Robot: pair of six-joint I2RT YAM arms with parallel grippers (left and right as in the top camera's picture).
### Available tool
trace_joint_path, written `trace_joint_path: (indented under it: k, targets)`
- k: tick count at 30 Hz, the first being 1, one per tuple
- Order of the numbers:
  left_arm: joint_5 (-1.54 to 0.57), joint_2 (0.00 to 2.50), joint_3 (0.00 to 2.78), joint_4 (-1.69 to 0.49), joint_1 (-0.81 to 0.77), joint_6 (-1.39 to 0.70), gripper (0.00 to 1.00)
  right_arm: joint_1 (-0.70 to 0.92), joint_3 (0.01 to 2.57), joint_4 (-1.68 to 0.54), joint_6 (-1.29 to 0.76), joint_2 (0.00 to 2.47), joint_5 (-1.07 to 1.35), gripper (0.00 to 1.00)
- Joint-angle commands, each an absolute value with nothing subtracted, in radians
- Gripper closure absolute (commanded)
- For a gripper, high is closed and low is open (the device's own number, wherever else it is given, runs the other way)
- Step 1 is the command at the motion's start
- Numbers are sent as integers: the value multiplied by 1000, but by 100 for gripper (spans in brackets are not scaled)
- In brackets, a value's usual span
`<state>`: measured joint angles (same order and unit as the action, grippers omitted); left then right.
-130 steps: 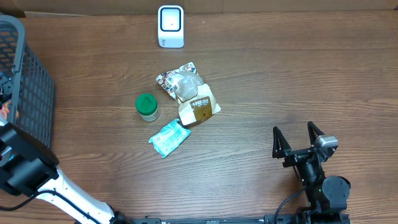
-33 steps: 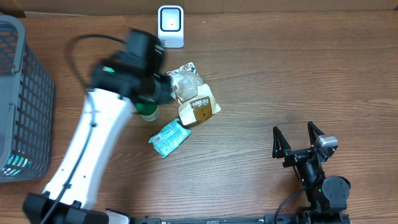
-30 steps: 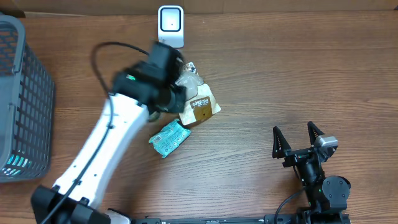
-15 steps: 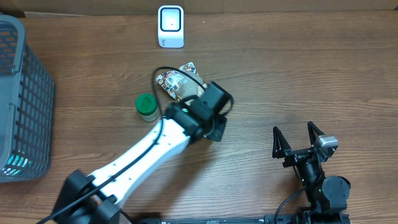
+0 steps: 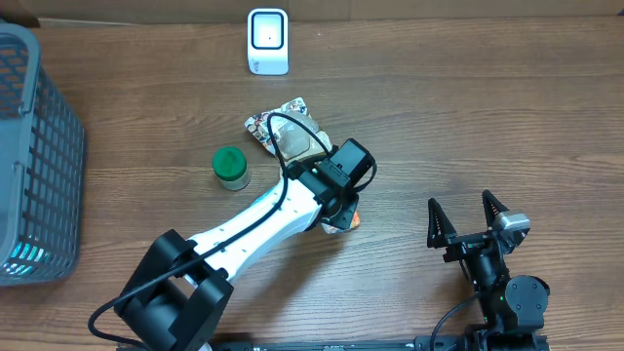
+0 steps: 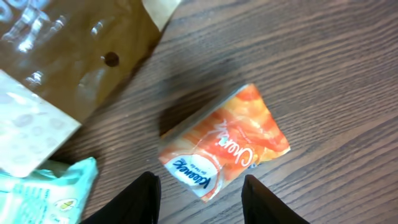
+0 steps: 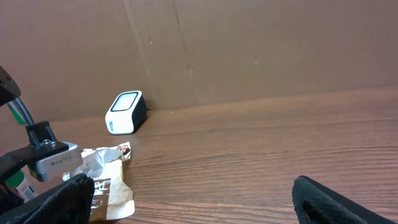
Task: Scan the item barcode
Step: 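Carry the orange Kleenex pack toward the scanner and drop it on the table, then reach the left gripper into the basket and grasp the teal Kleenex pack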
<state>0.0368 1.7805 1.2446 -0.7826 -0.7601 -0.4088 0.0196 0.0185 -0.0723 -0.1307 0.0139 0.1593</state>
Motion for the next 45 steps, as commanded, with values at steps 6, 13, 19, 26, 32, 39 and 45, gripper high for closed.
trace_joint_path:
  k: [6,13,19,26,32,39,45]
  targets:
    - [163,1771,1628,-1024,-702,-344,53,18,8,-68,-129,3,158,0]
    - [242,1763,2054,-1358,-535,-345,55,18,8,-68,-130,3,159,0]
    - [262,1676,2196,-1475,-255,-376,54,18,8,-68,-129,3,158,0]
    - [229,1608,2195,-1483,277,-415,51,18,8,-68,-130,3,158,0]
    - [37,1660,2194,-1434,631,-388,51,18,8,-68,-129,3,159,0]
    - [6,1810,2194,-1469,781,-341,49,18,8,-68,-130,3,158,0]
    - [56,1925,2154,-1508,787,-310,49,18,8,-68,-129,3,159,0]
